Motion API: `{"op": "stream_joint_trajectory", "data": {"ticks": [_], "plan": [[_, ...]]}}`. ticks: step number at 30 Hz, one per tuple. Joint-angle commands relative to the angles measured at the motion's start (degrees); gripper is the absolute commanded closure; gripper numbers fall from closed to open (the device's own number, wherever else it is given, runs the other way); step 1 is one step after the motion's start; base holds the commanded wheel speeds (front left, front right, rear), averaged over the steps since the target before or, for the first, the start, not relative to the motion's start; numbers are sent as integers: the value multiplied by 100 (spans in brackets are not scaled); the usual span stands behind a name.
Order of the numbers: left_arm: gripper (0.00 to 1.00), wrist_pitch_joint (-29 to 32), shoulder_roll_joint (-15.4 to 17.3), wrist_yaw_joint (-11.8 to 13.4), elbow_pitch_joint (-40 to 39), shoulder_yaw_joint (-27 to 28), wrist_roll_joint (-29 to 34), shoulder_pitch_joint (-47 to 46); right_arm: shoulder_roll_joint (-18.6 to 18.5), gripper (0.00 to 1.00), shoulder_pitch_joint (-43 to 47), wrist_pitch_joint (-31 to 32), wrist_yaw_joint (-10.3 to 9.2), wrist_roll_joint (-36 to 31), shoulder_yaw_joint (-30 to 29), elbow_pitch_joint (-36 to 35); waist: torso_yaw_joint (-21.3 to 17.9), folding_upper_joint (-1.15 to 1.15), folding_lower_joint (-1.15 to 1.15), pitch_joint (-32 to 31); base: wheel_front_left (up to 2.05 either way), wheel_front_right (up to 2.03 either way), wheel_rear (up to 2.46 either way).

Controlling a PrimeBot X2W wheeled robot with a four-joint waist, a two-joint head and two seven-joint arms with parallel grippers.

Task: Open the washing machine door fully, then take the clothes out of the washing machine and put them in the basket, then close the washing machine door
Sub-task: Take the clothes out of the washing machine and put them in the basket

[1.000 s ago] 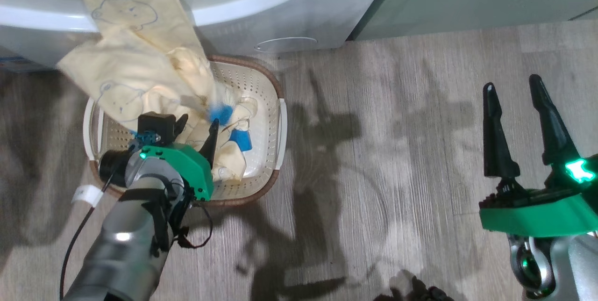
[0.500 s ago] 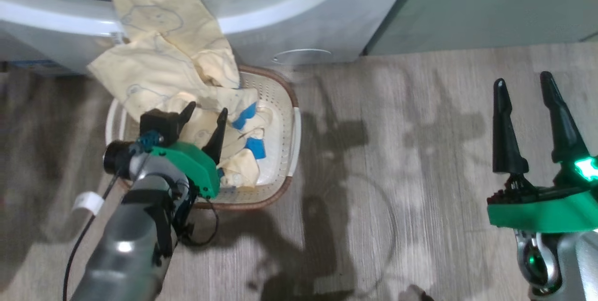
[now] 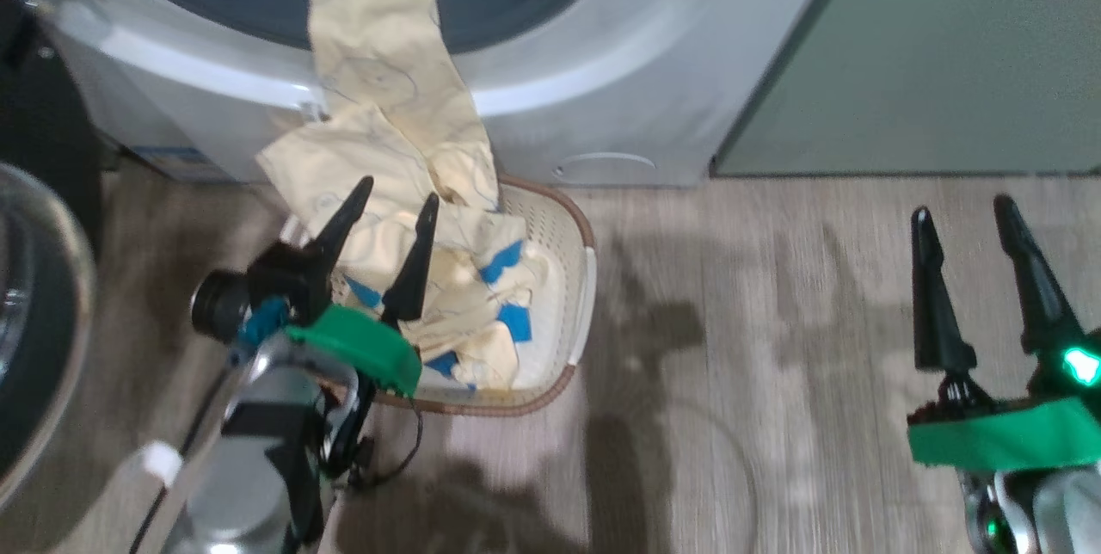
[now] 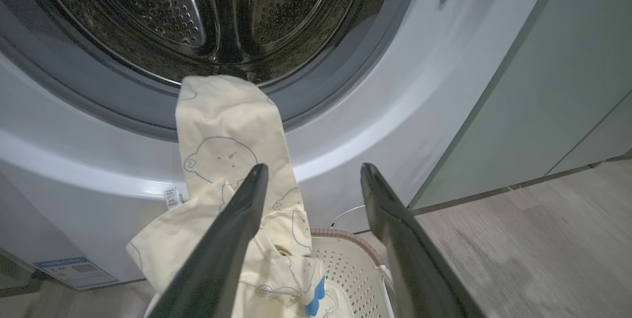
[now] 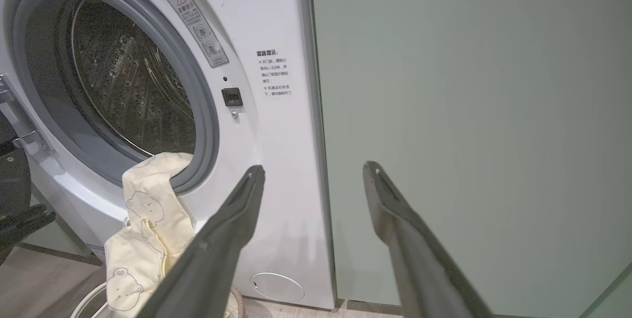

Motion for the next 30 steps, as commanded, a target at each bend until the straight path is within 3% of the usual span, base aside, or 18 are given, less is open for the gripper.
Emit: {"op": "stream_joint_trajectory", "data": {"ticks": [1,18,30], "plan": [[0,-35,103,79,-418,188,120,207,-123,0,135,-54,20,-47,80,-134,161,0,1,-273,0,0,0],[0,491,197,512,-2604,240,238,1616,-246,0,695,-54,20,-27,130,-17,378,0,1,-1157,0,0,0],[0,806,259,652,-3146,292,205,2137,-225,0,934,-54,20,-14,162,7,375,0,1,-1526,0,0,0]]}}
